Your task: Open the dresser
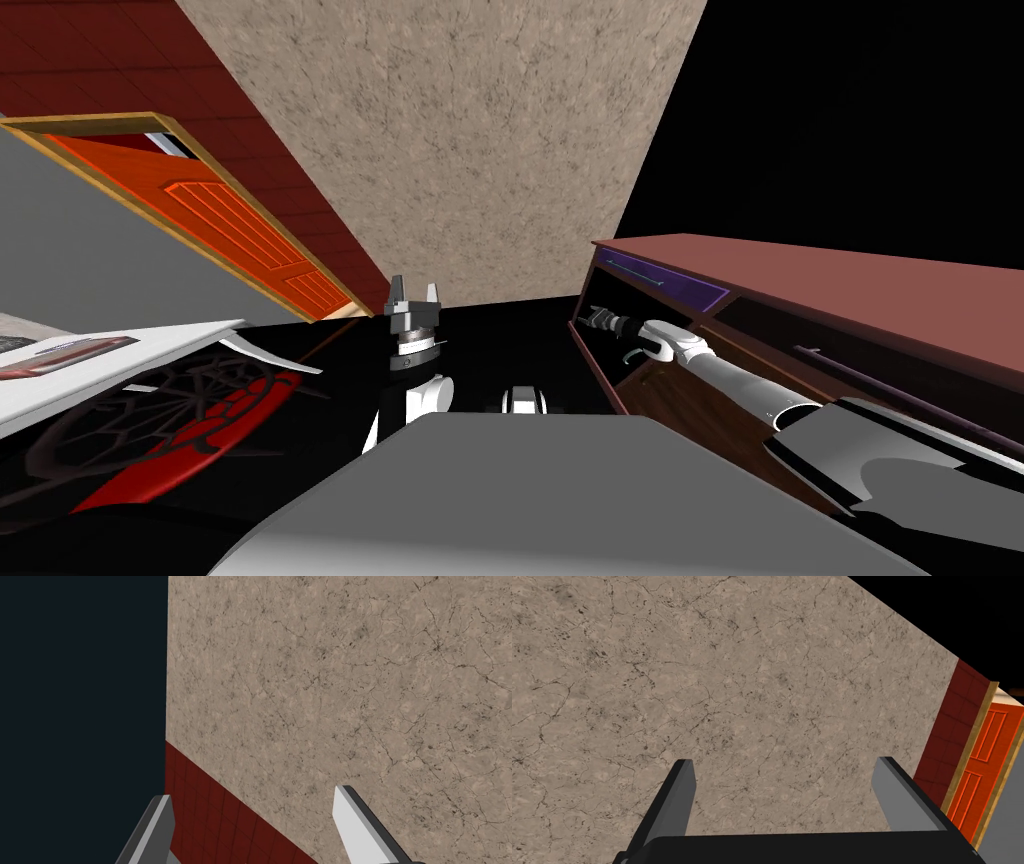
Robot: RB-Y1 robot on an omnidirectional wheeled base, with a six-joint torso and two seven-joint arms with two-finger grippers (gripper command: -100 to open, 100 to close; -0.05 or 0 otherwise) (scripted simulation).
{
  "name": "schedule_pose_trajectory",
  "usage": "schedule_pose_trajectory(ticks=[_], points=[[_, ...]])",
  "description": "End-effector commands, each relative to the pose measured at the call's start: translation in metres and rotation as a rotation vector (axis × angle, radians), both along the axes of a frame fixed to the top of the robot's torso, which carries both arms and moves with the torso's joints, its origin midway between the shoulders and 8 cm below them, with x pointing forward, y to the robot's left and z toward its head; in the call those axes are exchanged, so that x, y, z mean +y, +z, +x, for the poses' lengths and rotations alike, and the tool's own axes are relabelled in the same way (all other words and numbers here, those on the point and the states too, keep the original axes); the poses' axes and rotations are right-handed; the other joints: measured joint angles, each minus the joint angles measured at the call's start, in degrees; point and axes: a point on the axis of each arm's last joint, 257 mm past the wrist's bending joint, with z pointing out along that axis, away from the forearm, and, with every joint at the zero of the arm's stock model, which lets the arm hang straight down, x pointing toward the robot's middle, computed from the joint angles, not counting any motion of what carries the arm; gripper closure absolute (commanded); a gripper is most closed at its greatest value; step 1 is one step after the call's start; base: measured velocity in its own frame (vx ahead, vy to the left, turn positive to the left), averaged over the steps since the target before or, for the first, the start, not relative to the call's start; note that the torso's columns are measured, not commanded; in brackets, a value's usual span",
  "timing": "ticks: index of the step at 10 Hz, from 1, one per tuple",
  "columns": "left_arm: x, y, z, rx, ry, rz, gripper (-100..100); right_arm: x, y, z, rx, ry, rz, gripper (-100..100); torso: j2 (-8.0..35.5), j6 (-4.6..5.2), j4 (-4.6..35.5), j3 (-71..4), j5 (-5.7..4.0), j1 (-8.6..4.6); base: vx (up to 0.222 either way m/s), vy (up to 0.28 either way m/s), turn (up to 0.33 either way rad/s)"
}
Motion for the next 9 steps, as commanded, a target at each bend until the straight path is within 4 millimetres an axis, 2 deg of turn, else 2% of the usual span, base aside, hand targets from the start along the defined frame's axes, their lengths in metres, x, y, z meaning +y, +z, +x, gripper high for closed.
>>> schedule_pose_trajectory(ticks=[1,2,3,4,5,6,8,9], points=[[0.000,0.000,0.000,0.000,0.000,0.000,0,-0.040,0.001,0.006,-0.005,-0.028,-0.125,-100,0.1,-0.04,0.0,0.0,0.02,0.02,-0.043,0.024,0.064],[0.000,0.000,0.000,0.000,0.000,0.000,0,-0.064,0.011,0.014,-0.022,-0.034,-0.221,-100,0.0,0.00,0.0,0.0,0.00,0.00,-0.043,0.032,0.113],[0.000,0.000,0.000,0.000,0.000,0.000,0,-0.064,0.011,0.014,-0.022,-0.033,-0.221,-100,0.0,-0.04,0.0,0.0,0.02,0.03,-0.037,0.025,0.058],[0.000,0.000,0.000,0.000,0.000,0.000,0,-0.074,0.007,0.011,-0.010,-0.052,-0.227,-100,0.0,-0.01,0.0,0.0,0.00,0.00,-0.015,0.015,-0.005],[0.000,0.000,0.000,0.000,0.000,0.000,0,-0.094,0.021,0.019,-0.031,-0.050,-0.317,-100,-0.1,0.01,0.0,-0.1,-0.02,-0.06,-0.033,0.027,0.109],[0.000,0.000,0.000,0.000,0.000,0.000,0,-0.109,0.015,0.015,-0.013,-0.077,-0.326,-100,0.0,-0.06,0.0,0.0,0.01,0.01,-0.032,0.024,0.069],[0.000,0.000,0.000,0.000,0.000,0.000,0,-0.172,0.038,0.017,-0.019,-0.121,-0.509,-100,0.0,-0.03,0.0,0.0,0.02,0.02,-0.057,0.031,0.129],[0.000,0.000,0.000,0.000,0.000,0.000,0,-0.160,0.042,0.022,-0.034,-0.100,-0.503,-100,0.1,-0.01,0.0,0.1,0.02,0.04,-0.057,0.026,0.046]])
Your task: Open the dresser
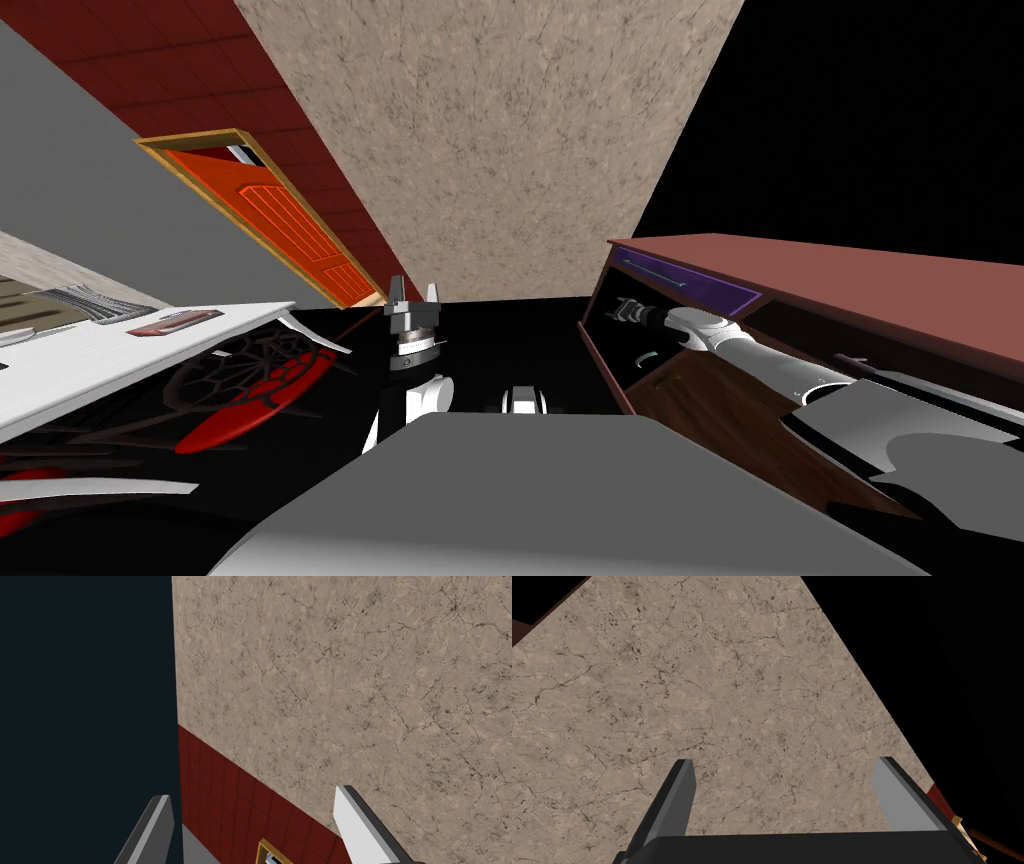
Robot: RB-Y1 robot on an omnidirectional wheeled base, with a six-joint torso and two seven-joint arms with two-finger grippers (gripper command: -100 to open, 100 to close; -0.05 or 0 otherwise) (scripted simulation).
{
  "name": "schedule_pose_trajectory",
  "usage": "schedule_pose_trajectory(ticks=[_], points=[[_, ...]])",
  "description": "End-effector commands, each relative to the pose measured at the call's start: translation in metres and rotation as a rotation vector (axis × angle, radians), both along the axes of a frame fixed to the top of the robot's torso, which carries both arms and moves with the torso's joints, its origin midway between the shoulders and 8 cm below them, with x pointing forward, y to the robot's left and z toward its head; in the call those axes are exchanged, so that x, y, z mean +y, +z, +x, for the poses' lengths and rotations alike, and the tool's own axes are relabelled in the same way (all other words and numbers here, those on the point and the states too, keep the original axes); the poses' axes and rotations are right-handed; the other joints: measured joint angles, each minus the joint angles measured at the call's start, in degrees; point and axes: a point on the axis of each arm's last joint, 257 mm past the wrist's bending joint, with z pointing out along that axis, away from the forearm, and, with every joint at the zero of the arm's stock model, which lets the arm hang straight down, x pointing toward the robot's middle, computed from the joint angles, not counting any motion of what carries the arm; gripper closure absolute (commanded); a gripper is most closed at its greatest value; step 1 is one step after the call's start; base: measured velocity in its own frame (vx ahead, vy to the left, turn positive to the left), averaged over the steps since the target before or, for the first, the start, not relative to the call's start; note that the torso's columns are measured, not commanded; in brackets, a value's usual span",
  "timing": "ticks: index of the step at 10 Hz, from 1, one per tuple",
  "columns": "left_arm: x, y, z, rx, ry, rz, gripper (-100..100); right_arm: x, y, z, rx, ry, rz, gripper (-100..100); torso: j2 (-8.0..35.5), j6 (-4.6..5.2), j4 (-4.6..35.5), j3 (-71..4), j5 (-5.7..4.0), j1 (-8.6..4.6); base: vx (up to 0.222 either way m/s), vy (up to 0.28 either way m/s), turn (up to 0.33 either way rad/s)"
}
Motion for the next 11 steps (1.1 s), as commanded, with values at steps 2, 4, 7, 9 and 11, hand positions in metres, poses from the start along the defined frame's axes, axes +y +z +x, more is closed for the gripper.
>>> schedule_pose_trajectory(ticks=[2,4,7,9,11], points=[[0.000,0.000,0.000,0.000,0.000,0.000,0,-0.052,0.025,0.003,-0.009,-0.037,-0.140,-100,-0.2,0.02,-0.1,-0.1,-0.04,-0.12,-0.026,0.016,0.045],[0.000,0.000,0.000,0.000,0.000,0.000,0,-0.089,0.037,-0.003,0.000,-0.077,-0.222,-100,-0.2,-0.02,-0.1,-0.1,-0.02,-0.04,-0.034,0.022,0.066],[0.000,0.000,0.000,0.000,0.000,0.000,0,-0.142,0.066,-0.013,0.010,-0.127,-0.366,-100,-0.1,-0.01,0.0,0.0,0.00,-0.04,-0.048,0.024,0.079],[0.000,0.000,0.000,0.000,0.000,0.000,0,-0.146,0.065,-0.015,0.014,-0.135,-0.367,-100,-0.1,0.03,0.0,-0.1,-0.02,-0.05,-0.034,0.018,0.017],[0.000,0.000,0.000,0.000,0.000,0.000,0,-0.169,0.079,-0.021,0.021,-0.158,-0.430,-100,-0.3,-0.03,-0.1,-0.2,-0.05,-0.13,-0.010,0.008,0.033]])
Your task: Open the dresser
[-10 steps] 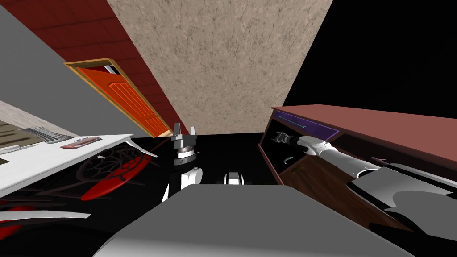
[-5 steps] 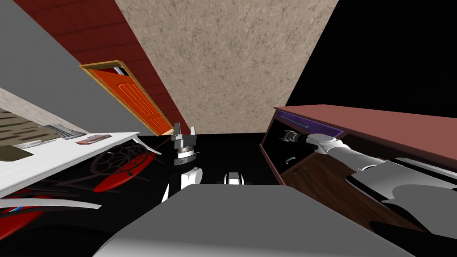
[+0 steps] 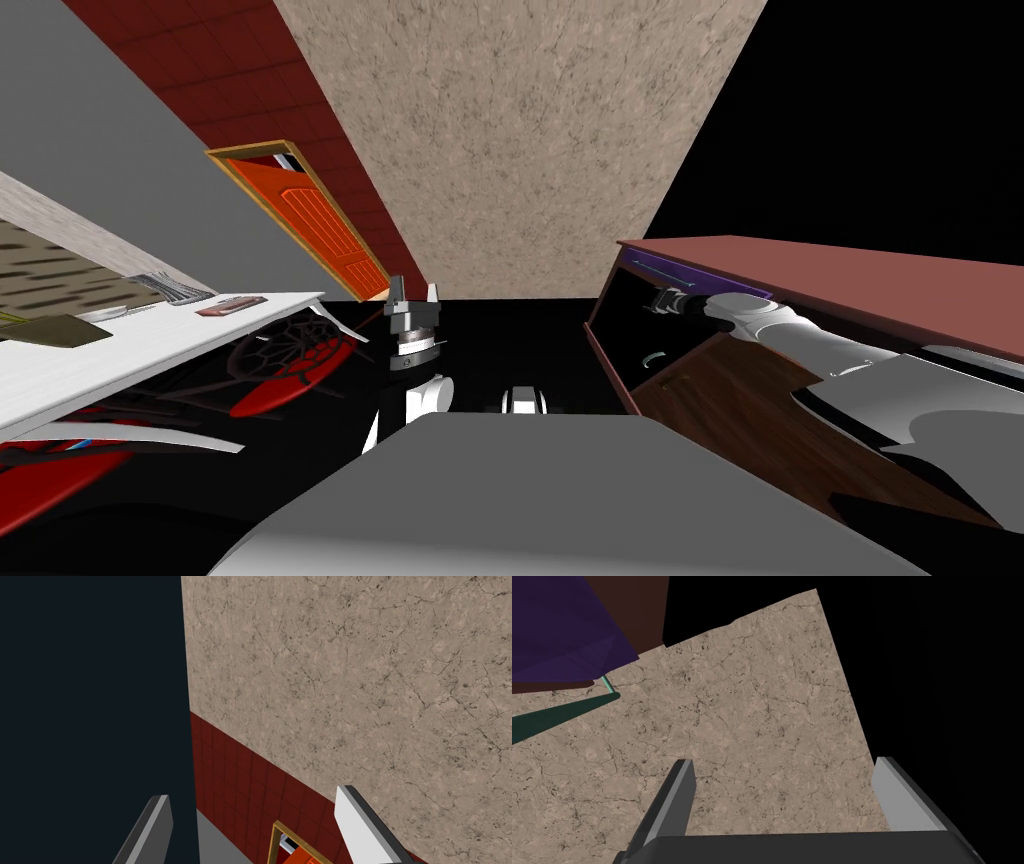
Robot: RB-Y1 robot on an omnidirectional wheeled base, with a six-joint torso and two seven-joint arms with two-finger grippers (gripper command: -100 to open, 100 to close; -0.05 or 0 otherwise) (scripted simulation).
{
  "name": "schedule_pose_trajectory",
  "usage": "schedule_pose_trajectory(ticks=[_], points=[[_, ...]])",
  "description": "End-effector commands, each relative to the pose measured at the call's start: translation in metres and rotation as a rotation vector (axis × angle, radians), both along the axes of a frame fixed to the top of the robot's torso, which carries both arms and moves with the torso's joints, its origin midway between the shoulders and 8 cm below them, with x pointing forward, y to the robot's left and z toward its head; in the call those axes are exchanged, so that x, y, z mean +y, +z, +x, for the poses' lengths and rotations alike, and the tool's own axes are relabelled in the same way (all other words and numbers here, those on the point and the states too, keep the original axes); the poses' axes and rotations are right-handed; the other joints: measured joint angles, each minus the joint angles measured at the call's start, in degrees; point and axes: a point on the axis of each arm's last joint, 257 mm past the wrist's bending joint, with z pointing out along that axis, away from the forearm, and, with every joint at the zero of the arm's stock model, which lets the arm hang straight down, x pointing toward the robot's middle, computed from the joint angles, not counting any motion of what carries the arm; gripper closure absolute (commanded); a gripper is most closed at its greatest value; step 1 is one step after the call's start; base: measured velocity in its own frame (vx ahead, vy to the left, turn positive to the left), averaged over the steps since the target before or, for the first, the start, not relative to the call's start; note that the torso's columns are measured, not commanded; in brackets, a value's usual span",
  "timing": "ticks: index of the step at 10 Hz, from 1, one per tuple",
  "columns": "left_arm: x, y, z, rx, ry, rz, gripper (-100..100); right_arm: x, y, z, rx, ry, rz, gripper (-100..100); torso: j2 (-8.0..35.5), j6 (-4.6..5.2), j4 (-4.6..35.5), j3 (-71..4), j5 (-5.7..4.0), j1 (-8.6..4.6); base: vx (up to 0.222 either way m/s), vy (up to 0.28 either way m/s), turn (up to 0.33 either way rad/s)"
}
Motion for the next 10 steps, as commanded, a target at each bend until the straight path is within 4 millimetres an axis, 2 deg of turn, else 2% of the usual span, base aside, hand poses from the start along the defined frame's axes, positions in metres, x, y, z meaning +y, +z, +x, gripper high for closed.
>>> schedule_pose_trajectory(ticks=[1,3,5,6,7,10], points=[[0.000,0.000,0.000,0.000,0.000,0.000,0,-0.024,0.013,-0.007,0.009,-0.022,-0.066,-100,0.1,0.00,0.0,0.1,0.04,0.09,-0.023,0.013,0.050],[0.000,0.000,0.000,0.000,0.000,0.000,0,-0.063,0.039,-0.021,0.024,-0.067,-0.170,-100,0.2,0.03,0.1,0.1,0.05,0.12,-0.041,0.022,0.070],[0.000,0.000,0.000,0.000,0.000,0.000,0,-0.063,0.039,-0.021,0.024,-0.067,-0.170,-100,0.2,0.01,0.1,0.1,0.03,0.09,-0.024,0.015,0.023],[0.000,0.000,0.000,0.000,0.000,0.000,0,-0.092,0.060,-0.035,0.039,-0.105,-0.246,-100,0.1,0.02,0.0,0.1,0.01,0.03,-0.032,0.016,0.091],[0.000,0.000,0.000,0.000,0.000,0.000,0,-0.103,0.068,-0.040,0.045,-0.120,-0.274,-100,0.1,0.01,0.0,0.1,0.03,0.06,-0.048,0.022,0.102],[0.000,0.000,0.000,0.000,0.000,0.000,0,-0.111,0.074,-0.045,0.050,-0.132,-0.295,-100,0.1,0.02,0.0,0.1,0.03,0.07,-0.019,0.017,0.016]])
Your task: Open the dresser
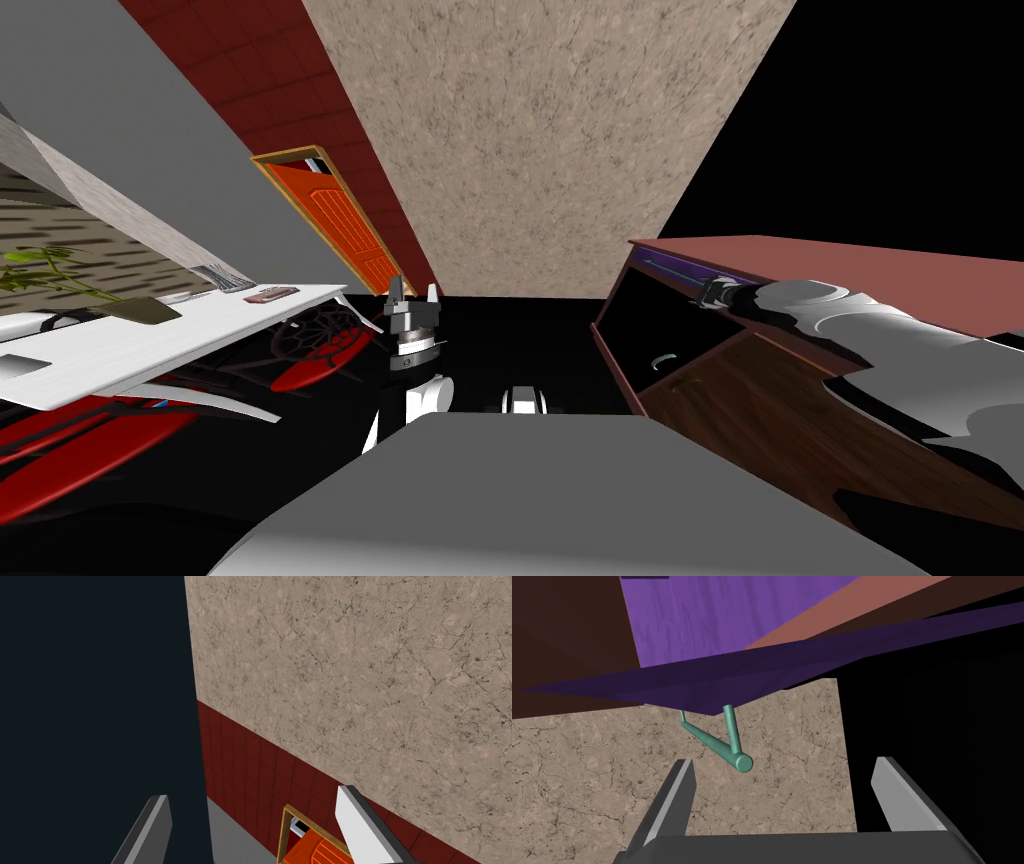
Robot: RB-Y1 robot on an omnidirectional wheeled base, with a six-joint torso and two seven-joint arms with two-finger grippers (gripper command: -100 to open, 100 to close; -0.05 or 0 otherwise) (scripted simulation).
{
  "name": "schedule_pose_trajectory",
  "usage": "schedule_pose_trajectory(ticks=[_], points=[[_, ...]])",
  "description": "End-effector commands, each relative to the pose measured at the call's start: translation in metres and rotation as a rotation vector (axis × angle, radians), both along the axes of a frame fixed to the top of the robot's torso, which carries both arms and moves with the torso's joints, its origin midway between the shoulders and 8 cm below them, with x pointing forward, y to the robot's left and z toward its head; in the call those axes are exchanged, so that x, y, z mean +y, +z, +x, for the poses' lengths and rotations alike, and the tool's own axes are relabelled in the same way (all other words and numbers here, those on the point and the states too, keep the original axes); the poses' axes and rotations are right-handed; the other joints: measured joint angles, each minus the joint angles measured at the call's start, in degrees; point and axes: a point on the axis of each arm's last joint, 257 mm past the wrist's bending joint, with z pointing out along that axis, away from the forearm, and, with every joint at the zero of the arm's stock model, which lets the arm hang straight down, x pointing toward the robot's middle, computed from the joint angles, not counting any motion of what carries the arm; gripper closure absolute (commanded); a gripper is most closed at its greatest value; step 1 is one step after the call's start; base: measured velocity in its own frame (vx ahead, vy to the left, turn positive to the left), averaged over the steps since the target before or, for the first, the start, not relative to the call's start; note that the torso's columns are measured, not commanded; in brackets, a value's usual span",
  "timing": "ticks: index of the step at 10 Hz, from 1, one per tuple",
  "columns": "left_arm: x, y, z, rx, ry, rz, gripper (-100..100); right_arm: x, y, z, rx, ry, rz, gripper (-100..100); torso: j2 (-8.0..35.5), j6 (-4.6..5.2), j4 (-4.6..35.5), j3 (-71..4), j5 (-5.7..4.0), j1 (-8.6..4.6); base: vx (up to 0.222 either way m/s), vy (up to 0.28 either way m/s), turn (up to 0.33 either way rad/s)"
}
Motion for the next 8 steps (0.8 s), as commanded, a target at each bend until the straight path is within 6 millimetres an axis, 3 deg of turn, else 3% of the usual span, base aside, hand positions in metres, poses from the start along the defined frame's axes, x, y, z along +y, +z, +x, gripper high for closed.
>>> schedule_pose_trajectory(ticks=[1,3,4,8], points=[[0.0000,0.0000,0.0000,0.000,0.000,0.000,0,-0.0131,0.0114,-0.0056,0.005,-0.022,-0.031,-100,0.0,-0.02,0.0,0.0,0.00,-0.02,-0.011,0.011,0.037],[0.0000,0.0000,0.0000,0.000,0.000,0.000,0,-0.0095,0.0091,-0.0028,0.003,-0.016,-0.023,-100,0.0,0.00,0.0,0.0,-0.01,-0.02,-0.003,0.002,0.005],[0.0000,0.0000,0.0000,0.000,0.000,0.000,0,-0.0094,0.0091,-0.0028,0.003,-0.016,-0.022,100,0.0,0.00,0.0,0.0,0.00,-0.02,0.000,0.000,0.000],[-0.0001,0.0000,0.0000,0.000,0.000,0.000,0,-0.0131,0.0137,-0.0053,0.002,-0.023,-0.023,100,0.1,0.19,-0.1,0.1,-0.25,-0.03,-0.001,0.168,0.025]])
